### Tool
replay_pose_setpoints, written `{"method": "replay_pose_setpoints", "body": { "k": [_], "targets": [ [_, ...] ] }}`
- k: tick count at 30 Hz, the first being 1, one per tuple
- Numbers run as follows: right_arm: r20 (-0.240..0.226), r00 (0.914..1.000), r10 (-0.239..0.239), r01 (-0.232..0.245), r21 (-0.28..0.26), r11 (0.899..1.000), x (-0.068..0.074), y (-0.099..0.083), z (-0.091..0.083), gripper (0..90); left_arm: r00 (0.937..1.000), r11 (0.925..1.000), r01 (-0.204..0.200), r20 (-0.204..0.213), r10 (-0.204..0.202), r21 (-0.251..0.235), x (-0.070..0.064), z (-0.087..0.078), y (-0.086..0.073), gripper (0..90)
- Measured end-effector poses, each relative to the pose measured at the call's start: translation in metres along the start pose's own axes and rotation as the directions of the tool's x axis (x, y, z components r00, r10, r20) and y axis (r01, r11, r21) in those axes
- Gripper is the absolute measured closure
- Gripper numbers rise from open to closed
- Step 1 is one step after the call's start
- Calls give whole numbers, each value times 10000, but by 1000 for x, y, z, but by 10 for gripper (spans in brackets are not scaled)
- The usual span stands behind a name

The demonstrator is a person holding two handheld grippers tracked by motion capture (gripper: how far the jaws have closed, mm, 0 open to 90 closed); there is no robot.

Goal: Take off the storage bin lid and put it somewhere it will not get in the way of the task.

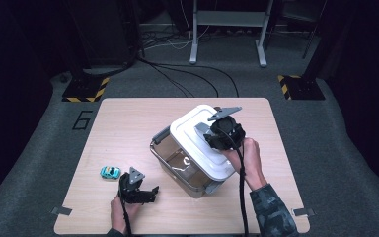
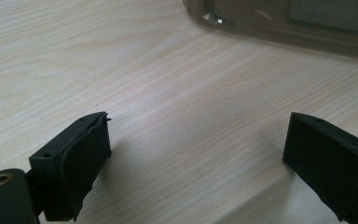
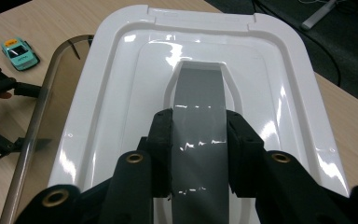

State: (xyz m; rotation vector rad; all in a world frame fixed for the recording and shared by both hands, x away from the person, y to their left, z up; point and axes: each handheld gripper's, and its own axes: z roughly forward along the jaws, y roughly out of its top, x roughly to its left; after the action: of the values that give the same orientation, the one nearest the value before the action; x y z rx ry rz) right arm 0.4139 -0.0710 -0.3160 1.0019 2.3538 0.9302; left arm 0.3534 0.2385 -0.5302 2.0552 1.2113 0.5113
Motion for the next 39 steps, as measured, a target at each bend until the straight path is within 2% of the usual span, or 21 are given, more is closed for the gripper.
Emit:
{"method": "replay_pose_setpoints", "body": {
  "k": [7, 20, 21, 23, 25, 32, 35, 38, 39],
  "targets": [
    [339, 9994, 93, -93, -6, 10000, -16, -5, -9, 669, 10000, 10000, -71, -27, 71, 5, 0, 0, 0, 68],
    [880, 9935, 728, -738, 87, 9972, -40, -20, -19, 668, 9999, 9999, -102, -36, 102, 1, 1, 0, 0, 67],
    [903, 9937, 662, -674, 107, 9977, -42, -21, -19, 669, 10000, 10000, -81, -31, 81, -4, 1, 0, 0, 68],
    [1000, 9910, 893, -912, 150, 9957, -45, -24, -19, 669, 9999, 10000, -98, -31, 98, 8, 1, 0, 0, 68],
    [1064, 9911, 804, -827, 174, 9964, -49, -26, -19, 669, 9999, 9999, -108, -26, 108, 13, 1, 0, 0, 68],
    [1382, 9837, 1150, -1188, 194, 9927, -60, -35, -21, 669, 10000, 10000, -82, -45, 82, -12, 1, 0, 0, 68],
    [1593, 9789, 1281, -1333, 228, 9908, -66, -39, -20, 669, 10000, 10000, -74, -50, 74, -17, 1, 0, 0, 68],
    [1882, 9706, 1503, -1587, 304, 9869, -74, -46, -18, 668, 10000, 10000, -71, -49, 71, -21, 1, 0, 0, 67],
    [1882, 9706, 1503, -1587, 304, 9869, -74, -46, -18, 668, 10000, 10000, -71, -49, 71, -21, 1, 0, 0, 68]
  ]
}}
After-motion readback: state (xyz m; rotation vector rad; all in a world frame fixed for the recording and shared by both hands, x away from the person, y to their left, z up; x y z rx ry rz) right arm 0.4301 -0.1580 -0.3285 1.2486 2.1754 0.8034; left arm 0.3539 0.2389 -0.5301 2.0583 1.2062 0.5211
